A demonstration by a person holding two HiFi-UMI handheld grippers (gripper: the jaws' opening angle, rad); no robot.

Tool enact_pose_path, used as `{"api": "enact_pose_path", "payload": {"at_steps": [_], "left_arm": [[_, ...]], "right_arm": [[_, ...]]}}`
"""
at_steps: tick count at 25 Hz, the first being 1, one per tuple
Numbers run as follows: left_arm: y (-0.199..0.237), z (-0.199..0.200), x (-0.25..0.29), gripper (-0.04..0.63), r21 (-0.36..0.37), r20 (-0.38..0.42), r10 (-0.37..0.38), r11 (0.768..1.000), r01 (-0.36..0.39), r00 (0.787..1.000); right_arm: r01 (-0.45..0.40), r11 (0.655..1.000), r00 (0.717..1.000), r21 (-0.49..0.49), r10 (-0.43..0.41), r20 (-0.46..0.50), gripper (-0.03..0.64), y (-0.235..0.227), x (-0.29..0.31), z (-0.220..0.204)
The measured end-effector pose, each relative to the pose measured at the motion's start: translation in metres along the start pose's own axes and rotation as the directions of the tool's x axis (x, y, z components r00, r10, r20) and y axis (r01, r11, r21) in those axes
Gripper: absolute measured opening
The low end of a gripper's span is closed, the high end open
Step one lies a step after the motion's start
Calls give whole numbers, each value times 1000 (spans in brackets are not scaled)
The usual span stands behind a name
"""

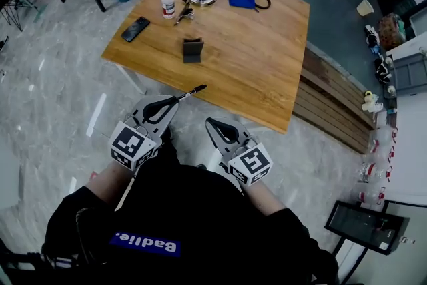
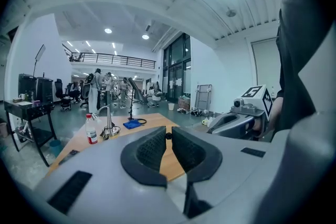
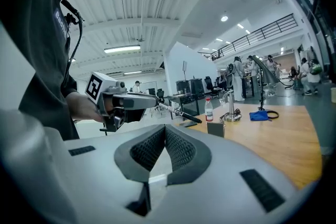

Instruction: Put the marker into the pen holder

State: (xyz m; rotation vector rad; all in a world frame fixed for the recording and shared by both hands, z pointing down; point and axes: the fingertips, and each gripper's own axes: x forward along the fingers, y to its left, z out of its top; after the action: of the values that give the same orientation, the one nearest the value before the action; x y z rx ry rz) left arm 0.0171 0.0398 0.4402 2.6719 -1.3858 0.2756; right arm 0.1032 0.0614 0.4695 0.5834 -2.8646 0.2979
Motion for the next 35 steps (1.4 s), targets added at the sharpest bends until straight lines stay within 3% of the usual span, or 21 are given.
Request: {"api": "enact_pose_path", "payload": {"at_steps": [12, 21, 27, 35], "left_arm": [[133, 28, 58, 44, 83, 15, -85, 993, 83, 996], [203, 5, 97, 44, 113, -65, -173, 977, 180, 983], [225, -25, 128, 44, 87, -147, -236, 964, 250, 961], [234, -82, 176, 44, 115, -317, -289, 934, 339, 903]], "right_arm": [[143, 989, 989, 30, -142, -33, 8, -67, 85, 34], [276, 959, 961, 58, -275, -28, 8, -101, 129, 54], [347, 934, 937, 83, -341, -77, 8, -104, 130, 49], [390, 913, 921, 118, -384, -67, 8, -114, 119, 39]]}}
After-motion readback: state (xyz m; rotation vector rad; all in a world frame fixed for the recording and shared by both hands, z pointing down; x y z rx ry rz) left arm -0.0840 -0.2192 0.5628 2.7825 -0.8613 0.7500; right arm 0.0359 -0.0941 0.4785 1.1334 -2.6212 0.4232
